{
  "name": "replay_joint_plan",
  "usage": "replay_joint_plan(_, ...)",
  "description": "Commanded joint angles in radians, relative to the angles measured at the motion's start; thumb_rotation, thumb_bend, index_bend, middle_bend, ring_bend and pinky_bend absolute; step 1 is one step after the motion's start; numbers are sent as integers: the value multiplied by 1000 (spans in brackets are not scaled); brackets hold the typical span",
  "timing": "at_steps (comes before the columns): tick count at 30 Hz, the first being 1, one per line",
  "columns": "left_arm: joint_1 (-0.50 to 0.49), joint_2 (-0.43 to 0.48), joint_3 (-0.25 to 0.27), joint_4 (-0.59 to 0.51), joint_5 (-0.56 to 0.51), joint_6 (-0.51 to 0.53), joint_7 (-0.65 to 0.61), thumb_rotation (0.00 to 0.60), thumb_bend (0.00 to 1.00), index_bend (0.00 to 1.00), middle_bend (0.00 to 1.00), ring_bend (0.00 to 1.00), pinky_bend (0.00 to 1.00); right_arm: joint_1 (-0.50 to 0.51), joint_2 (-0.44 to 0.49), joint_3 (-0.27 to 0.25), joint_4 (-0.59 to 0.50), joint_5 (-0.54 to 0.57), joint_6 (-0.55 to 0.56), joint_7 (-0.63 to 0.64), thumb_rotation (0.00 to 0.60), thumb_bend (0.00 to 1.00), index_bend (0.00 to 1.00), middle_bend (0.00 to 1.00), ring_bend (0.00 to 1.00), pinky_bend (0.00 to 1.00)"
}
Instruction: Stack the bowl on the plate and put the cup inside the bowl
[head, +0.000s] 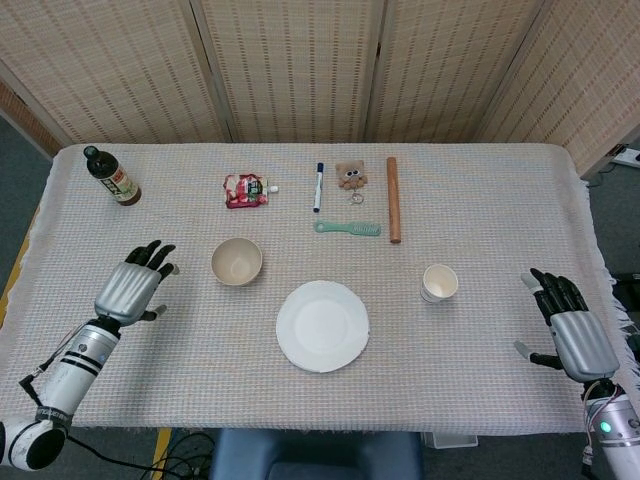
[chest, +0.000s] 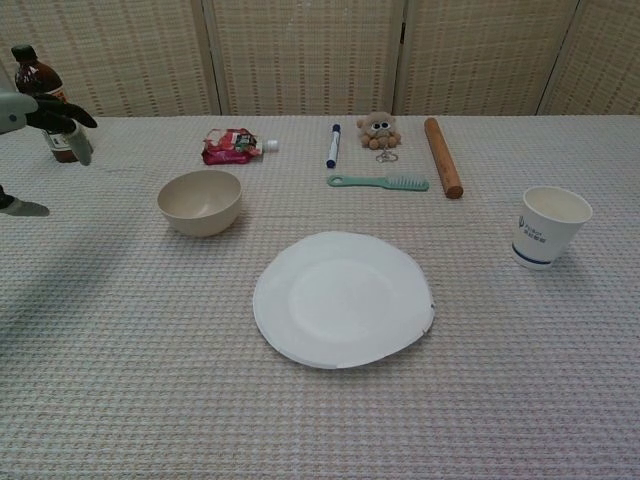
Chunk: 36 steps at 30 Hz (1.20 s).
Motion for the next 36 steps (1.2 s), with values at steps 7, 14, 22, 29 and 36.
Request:
replay_joint_plan(7,-68,-124,-9,108,-62,-25,30,600,259,408,138,0,163,6,12,-13,2,-25,-5,34,600,189,0,0,0,0)
replay_joint_plan(14,-107,-171,-11,180,-82,-59,3,600,259,419,155,0,163,14,14,-13,6,-14,-24,41,600,189,0,0,0,0)
replay_joint_plan(22,-148,-226,-14,249,-67,-68,-28,600,259,422,155,0,163,14,19,-10,6,-6,-24,51,600,189,0,0,0,0)
replay_joint_plan(29,-181,-286,-6,321,-60,-91,-43,600,259,444,155,0,163,12,26,-12,8,-8,-22,64,600,189,0,0,0,0)
replay_joint_plan(36,-195,-341,5,396,-13,-76,-99,600,259,473,163,0,163,11,31,-12,11,0,-24,74,600,189,0,0,0,0)
